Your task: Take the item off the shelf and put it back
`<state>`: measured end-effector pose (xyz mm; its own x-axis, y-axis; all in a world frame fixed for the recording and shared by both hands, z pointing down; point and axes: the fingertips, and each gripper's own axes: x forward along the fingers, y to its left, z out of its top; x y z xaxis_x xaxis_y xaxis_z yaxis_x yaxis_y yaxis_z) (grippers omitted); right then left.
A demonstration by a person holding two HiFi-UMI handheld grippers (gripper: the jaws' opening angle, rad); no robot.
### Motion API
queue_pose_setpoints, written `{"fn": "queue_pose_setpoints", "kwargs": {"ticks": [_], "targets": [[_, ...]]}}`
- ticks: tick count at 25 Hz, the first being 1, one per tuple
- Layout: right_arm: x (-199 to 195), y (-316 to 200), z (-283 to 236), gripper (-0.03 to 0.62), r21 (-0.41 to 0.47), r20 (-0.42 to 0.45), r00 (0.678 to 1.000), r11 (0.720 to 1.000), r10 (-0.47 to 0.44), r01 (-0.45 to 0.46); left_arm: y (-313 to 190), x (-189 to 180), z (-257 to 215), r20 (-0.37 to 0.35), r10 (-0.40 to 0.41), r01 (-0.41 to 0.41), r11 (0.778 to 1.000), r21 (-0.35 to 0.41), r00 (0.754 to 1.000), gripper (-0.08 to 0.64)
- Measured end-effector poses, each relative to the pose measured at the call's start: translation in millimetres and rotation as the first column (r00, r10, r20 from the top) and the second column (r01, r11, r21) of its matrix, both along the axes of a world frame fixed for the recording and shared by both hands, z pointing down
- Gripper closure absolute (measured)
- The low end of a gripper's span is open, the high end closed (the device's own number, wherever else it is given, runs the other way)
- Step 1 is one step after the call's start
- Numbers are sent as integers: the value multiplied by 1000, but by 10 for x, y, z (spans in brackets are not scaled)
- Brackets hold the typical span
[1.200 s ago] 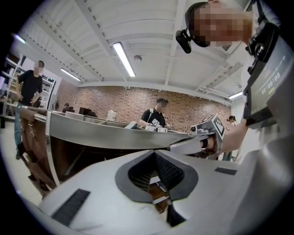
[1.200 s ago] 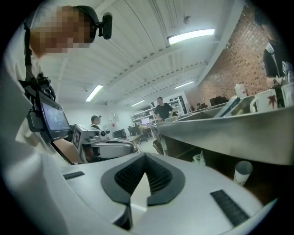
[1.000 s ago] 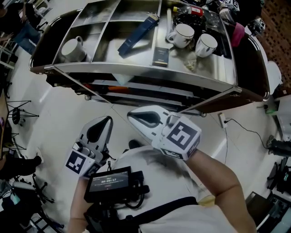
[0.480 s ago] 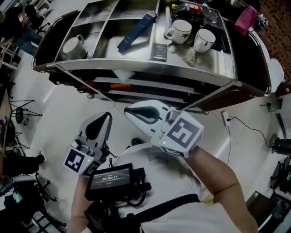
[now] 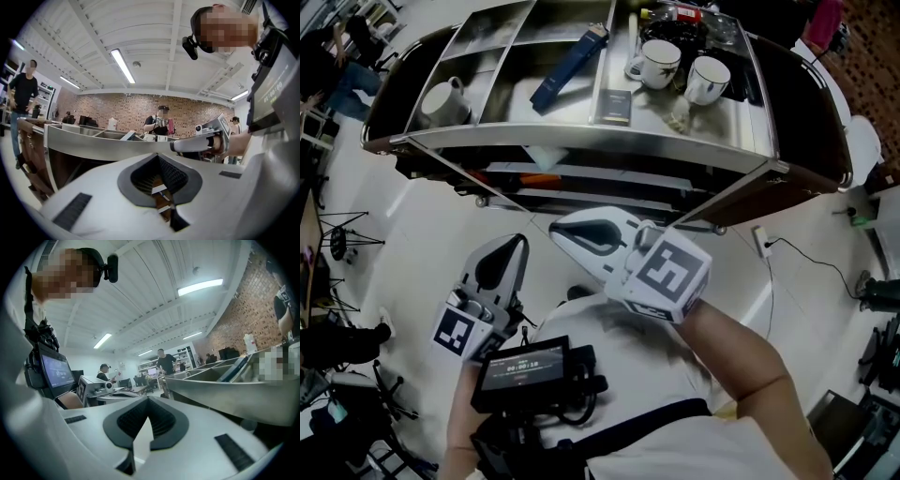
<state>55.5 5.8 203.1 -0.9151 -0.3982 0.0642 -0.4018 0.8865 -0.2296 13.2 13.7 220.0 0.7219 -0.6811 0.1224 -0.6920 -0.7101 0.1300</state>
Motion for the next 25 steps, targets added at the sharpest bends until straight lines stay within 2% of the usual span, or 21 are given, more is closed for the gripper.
{"fn": "queue_pose_setpoints", "kwargs": {"ticks": [25], "targets": [[46, -16, 1, 589, -8, 3, 1000, 1000, 13, -13, -3, 82, 46, 14, 17, -17, 1000, -4, 1000, 551]]}}
